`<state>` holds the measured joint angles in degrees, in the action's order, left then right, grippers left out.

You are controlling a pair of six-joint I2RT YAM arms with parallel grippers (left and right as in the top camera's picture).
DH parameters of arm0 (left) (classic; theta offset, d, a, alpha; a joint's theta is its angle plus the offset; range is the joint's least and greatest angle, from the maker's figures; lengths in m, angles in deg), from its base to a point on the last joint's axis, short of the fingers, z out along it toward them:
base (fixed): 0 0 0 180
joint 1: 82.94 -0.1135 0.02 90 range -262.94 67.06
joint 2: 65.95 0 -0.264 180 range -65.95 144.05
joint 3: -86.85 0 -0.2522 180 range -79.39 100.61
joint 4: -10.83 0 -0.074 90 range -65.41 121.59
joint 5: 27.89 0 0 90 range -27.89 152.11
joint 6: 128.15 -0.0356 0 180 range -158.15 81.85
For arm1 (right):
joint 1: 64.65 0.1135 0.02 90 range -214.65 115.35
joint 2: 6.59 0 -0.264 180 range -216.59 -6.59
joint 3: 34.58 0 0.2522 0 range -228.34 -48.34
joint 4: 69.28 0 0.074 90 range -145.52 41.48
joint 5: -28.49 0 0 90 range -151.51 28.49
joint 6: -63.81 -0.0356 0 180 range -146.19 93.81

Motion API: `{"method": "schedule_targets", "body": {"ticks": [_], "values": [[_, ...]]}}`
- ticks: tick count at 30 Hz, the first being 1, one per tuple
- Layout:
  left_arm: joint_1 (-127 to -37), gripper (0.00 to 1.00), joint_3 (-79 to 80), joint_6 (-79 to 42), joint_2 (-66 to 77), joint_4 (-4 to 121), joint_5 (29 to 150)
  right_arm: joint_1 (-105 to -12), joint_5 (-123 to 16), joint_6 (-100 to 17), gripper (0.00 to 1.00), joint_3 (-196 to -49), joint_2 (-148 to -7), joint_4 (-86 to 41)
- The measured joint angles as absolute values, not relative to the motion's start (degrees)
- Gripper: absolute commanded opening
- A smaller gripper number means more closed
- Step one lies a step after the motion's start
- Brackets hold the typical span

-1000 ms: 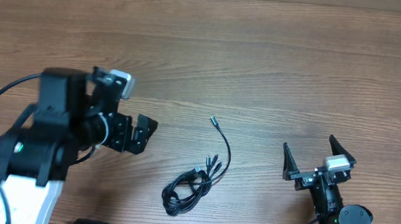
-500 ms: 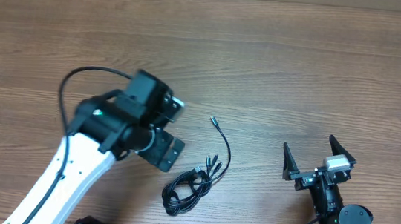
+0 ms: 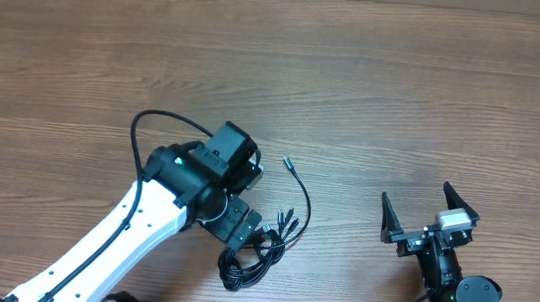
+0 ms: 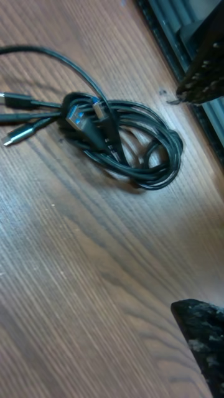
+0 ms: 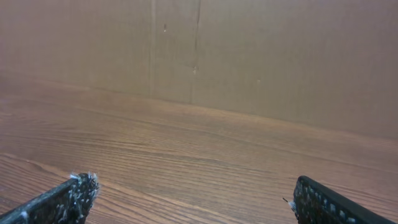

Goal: Untangle cables
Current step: 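Move the left gripper over the coiled black cable bundle, then lower the left gripper and grasp the black cable bundle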

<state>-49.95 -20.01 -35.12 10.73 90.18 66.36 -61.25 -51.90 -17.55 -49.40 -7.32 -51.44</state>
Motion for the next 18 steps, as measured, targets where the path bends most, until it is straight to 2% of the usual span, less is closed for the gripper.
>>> {"method": "schedule_targets", "body": {"ticks": [9,18], "values": [[-46.89,1.00,-28.69,-34.97,10.95,80.43,66.34,-61.23,-51.90,-17.55,1.00,-49.40,-7.32,-51.44],[-46.54,1.00,-31.77,-31.85,10.99,75.73,66.78,-61.25,-51.93,-17.57,1.00,-49.40,-7.32,-51.44]]}}
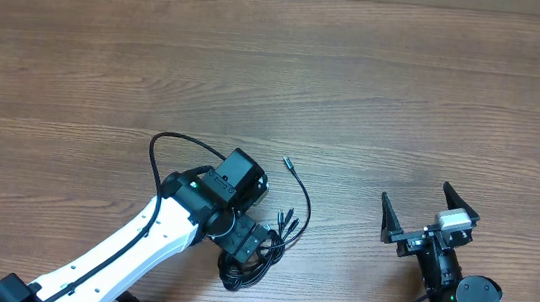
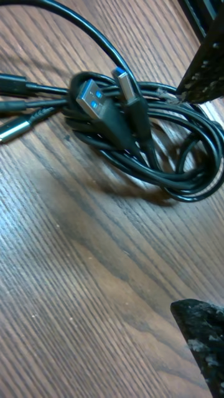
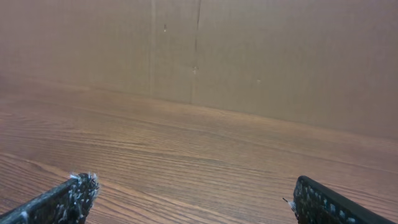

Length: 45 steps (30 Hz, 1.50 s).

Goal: Untangle cables
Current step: 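Lower the left gripper and grasp the black cable bundle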

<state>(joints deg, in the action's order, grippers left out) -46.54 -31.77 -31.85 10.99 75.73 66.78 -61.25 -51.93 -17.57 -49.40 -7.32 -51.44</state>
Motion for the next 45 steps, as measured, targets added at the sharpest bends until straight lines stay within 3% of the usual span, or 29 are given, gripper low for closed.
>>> {"method": "schedule_targets", "body": {"ticks": [21,45], "values": [[-46.54,1.00,-36.56,-30.45,10.99,68.23,71.33,-61.25,-51.90,-17.57,1.00,-49.40,-7.32,-51.44],[-45.40,0.99,-40.91,-15.17,11.98,65.37,74.41,-61.25,-51.90,-17.57,1.00,-49.40,-7.32,-51.42]]}}
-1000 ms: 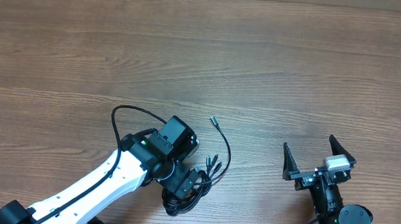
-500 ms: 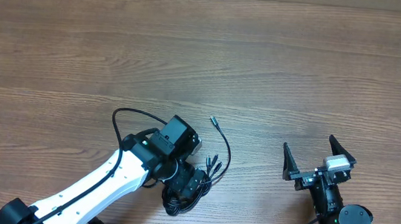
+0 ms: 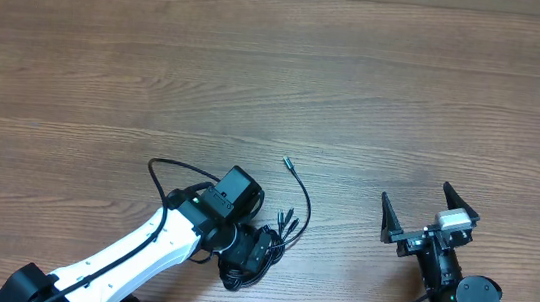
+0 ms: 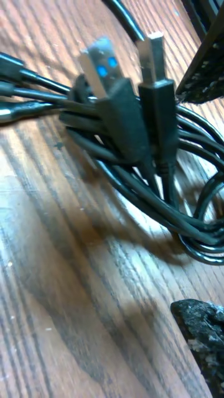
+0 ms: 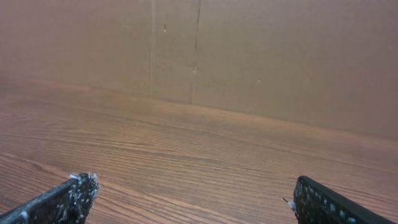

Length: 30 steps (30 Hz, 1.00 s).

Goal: Untangle cables
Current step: 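Lower the left gripper and grasp the black cable bundle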

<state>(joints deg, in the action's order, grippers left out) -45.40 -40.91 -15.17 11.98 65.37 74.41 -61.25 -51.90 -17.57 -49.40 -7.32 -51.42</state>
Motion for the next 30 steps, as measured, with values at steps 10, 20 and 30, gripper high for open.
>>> {"method": "schedule_targets", "body": {"ticks": [10,20,30], "values": [[-45.40,0.98,-42.64,-10.84,11.98,63.77,73.71,-61.25,-51.90,-17.55,1.00,-49.40,-7.32,-51.42],[-45.42,0.41,-45.59,-6.40,11.98,60.54,72.48,-61.25,-51.90,-17.57,1.00,-49.40,-7.32,-51.44],[-45.42,0.05,-46.09,-5.66,11.98,59.90,71.26,-61.25,-51.90,-17.55,1.00,-49.40,-7.32,-51.44]]}}
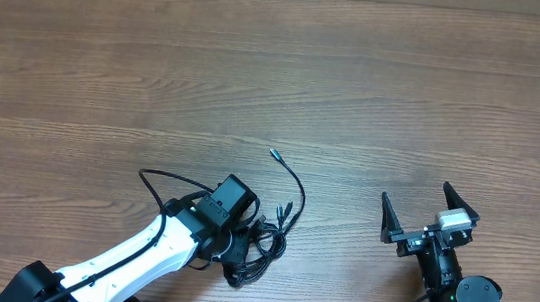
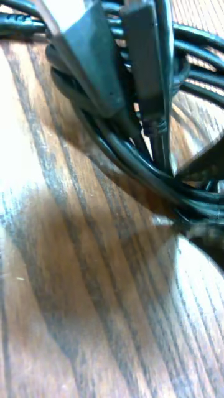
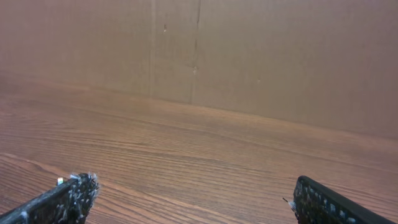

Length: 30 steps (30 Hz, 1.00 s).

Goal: Untangle cables
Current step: 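Lower the left gripper and grasp the black cable bundle, then drag the cable bundle rightward toward the right gripper with left gripper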

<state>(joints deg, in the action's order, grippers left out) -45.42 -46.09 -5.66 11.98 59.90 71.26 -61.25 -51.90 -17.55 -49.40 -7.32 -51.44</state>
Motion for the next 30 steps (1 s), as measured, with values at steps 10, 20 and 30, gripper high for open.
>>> {"method": "schedule_targets", "body": {"ticks": [10,20,30], "values": [[-45.40,0.04,-46.15,-5.49,11.95,54.66,70.17,-61.25,-51.90,-17.55,1.00,-49.40,-7.32,-51.44],[-45.40,0.04,-44.38,-3.93,11.98,52.10,69.29,-61.25,-51.88,-17.55,1.00,-49.40,-7.32,-51.40],[-45.40,0.04,-30.46,-10.67,12.06,52.82,68.68,-61.25,-51.90,-17.57,1.00,-49.40,-7.32,-51.42]]}}
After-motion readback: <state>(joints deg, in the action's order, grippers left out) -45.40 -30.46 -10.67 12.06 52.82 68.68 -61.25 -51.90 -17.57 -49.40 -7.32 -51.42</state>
